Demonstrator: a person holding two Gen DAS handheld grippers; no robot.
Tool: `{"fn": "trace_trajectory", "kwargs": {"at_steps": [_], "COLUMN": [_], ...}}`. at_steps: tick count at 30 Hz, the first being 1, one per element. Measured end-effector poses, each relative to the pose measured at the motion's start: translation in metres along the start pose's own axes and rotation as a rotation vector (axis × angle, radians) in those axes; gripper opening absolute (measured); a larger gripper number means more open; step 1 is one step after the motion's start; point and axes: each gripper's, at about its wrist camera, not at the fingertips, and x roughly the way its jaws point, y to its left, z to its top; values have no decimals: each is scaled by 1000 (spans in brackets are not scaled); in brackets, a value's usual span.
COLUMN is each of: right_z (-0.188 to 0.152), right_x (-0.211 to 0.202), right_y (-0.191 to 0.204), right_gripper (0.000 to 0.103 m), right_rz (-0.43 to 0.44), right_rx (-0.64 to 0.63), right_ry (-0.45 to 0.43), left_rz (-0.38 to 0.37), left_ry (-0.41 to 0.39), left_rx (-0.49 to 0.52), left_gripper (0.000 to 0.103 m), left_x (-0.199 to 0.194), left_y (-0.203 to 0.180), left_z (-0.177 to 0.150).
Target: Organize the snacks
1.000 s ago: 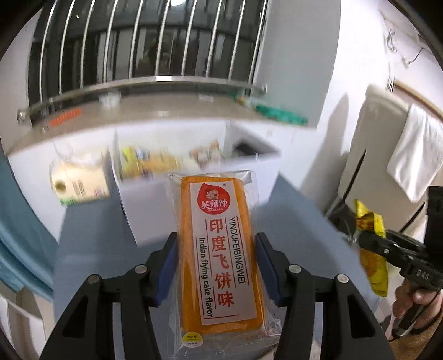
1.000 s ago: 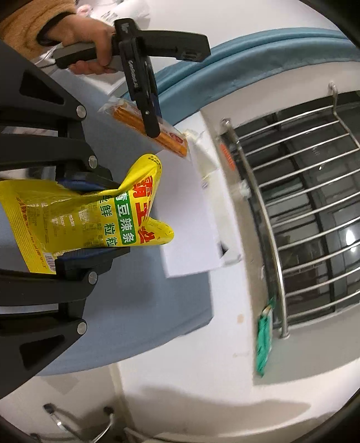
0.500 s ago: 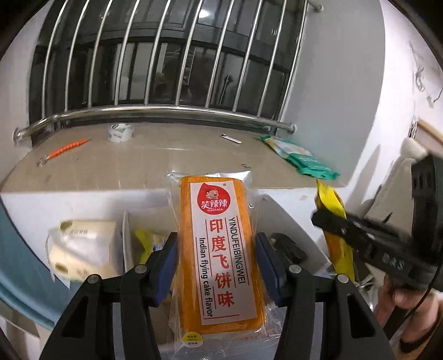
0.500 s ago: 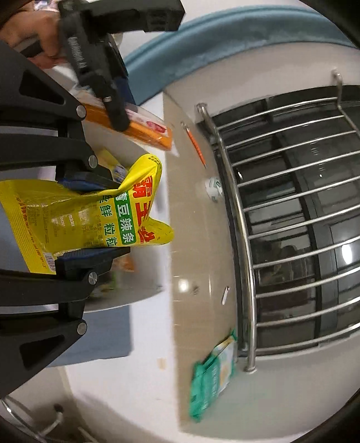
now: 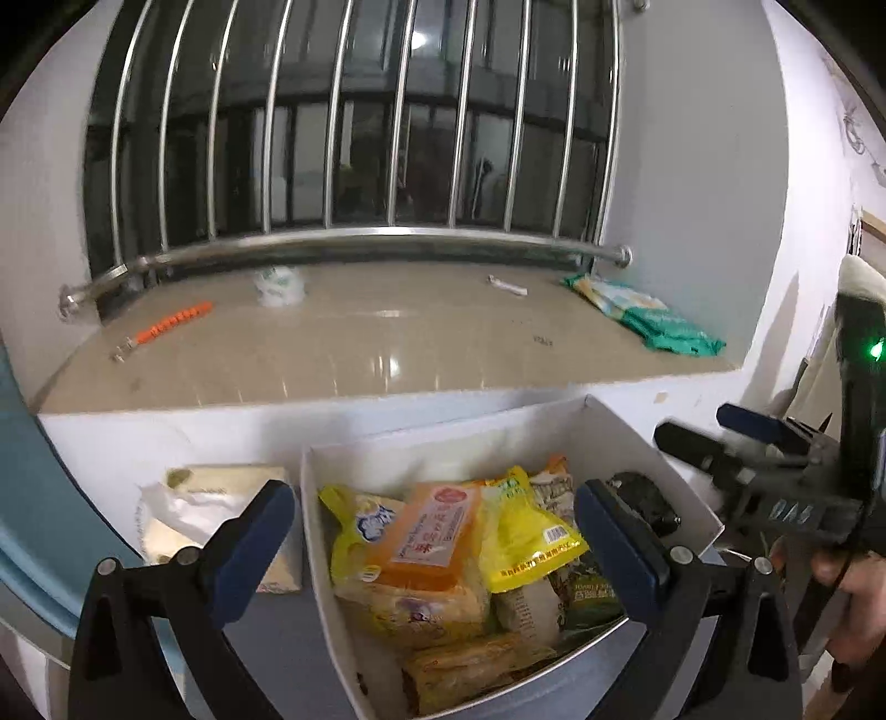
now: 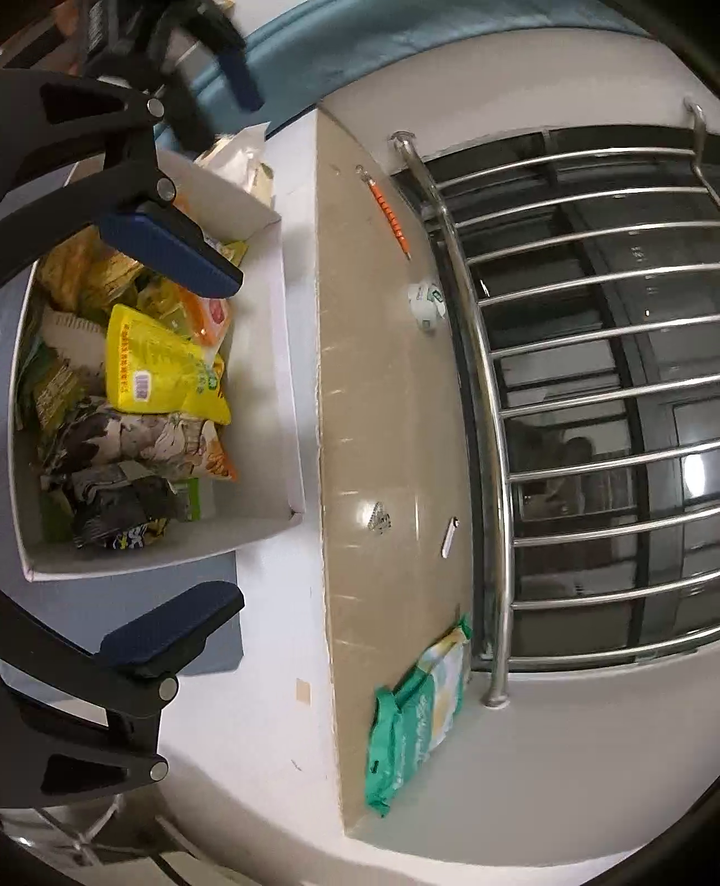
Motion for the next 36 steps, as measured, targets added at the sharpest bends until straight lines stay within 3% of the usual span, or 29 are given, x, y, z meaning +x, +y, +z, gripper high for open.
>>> {"fn": "trace_trajectory", "kwargs": {"at_steps": [4,8,11,15,18,22,27,31,33,36], "right_z": [-6,-4,-3,-6,-25,-54,-97,-133,-145,-148], "right_x": [-21,-43,-73,-111,-157,-198,-241,-269,-281,-295], "right_y": [14,27,29,29,31,36,39,44,42,41], "right_gripper": [103,103,103,103,103,103,103,103,103,103], "right_rz": [-10,-18,71,87,142,171,200,141,178,200], "right_rx": [-71,-89,-77,-72,-86,-70,-46,-34,6,21], "right_ry": [-63,-112,-156,-163,-221,-206,-190,-187,-188,-187], "left_rz": [21,6,1,-44,-43,-40,-26,-40,-77,-47], "left_ry": [-55,-60,-86,-109,-139,-132,-103,-112,-112,-146], "left_rx": [5,-6,7,33,56,50,40,6,16,19], "left_gripper": [103,103,103,103,103,103,103,103,103,103], "left_x": [-22,-44,-70,-114,-153,-195,-232,-256,-266,-279], "left_y": [-7,-12,-17,-23,-32,-41,-53,-59,-62,-66], "left_z": [-2,-1,-4,-11,-25,-49,-91,-118,-124,-127]}}
